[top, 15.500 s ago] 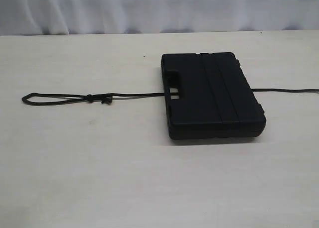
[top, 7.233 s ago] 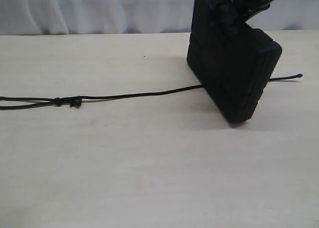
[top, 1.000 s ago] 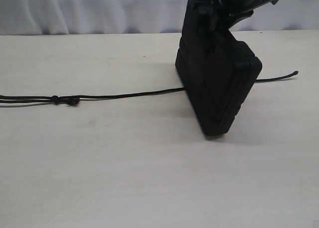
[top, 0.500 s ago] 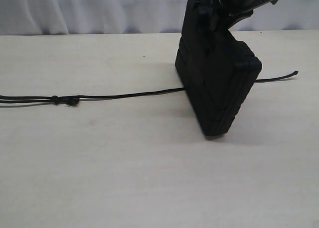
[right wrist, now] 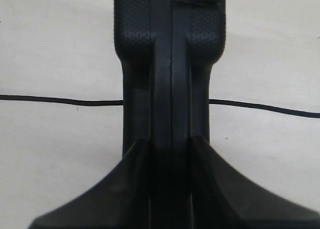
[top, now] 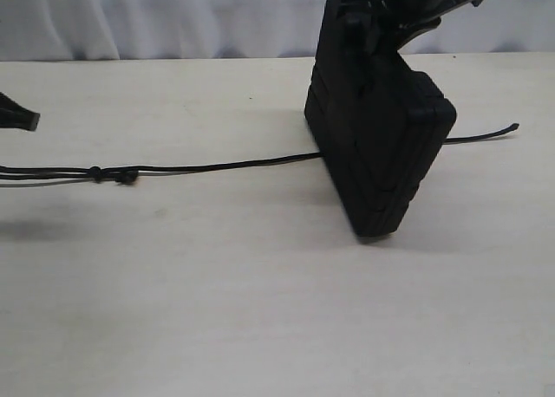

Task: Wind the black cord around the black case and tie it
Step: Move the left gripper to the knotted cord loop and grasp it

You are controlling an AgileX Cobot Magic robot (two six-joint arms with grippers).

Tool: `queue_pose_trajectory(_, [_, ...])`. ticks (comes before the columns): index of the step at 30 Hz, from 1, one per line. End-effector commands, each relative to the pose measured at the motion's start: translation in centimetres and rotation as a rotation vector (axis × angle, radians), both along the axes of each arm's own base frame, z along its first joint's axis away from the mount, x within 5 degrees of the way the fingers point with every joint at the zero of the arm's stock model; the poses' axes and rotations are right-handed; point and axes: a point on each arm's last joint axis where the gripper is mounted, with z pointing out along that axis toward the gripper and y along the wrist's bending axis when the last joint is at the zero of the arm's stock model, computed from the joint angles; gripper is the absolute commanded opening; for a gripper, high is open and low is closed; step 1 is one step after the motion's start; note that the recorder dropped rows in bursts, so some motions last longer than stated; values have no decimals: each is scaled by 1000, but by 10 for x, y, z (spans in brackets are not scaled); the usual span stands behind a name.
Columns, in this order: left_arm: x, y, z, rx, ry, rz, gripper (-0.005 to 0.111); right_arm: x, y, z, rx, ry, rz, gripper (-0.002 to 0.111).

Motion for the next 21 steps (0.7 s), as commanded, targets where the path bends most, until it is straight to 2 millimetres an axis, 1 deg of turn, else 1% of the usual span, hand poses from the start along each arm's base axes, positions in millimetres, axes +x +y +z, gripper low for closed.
queue_pose_trajectory(1, [23, -10, -29, 38, 356, -166, 0, -2, 0, -5, -19, 31, 29, 4])
queue_pose_trajectory(3, [29, -18, -38, -11, 567, -283, 0, -2, 0, -5, -23, 30, 41, 4])
queue_pose_trajectory(5, [35, -29, -43, -54, 715, -490, 0, -2, 0, -5, -24, 29, 43, 4])
queue_pose_trajectory(6, [39, -33, -43, -65, 733, -579, 0, -2, 0, -5, -25, 29, 45, 4])
queue_pose_trajectory(8, [43, -38, -47, -75, 736, -678, 0, -2, 0, -5, -29, 28, 55, 4])
queue_pose_trajectory(10, [46, -37, -49, -19, 686, -750, 0, -2, 0, -5, -32, 27, 62, 4])
queue_pose_trajectory(13, [54, -34, -52, 95, 594, -808, 2, -2, 0, -5, -34, 27, 67, 4])
queue_pose_trajectory(15, [57, -31, -56, 167, 581, -849, 12, -2, 0, -5, -34, 27, 67, 4])
queue_pose_trajectory(16, [57, -30, -57, 197, 582, -876, 19, -2, 0, -5, -34, 27, 67, 4])
queue_pose_trajectory(18, [59, -28, -64, 239, 599, -905, 39, -2, 0, -5, -34, 27, 67, 4])
queue_pose_trajectory(20, [61, -27, -73, 250, 615, -914, 54, -2, 0, -5, -34, 27, 67, 4])
queue_pose_trajectory(21, [63, -27, -79, 257, 616, -916, 60, -2, 0, -5, -34, 27, 67, 4])
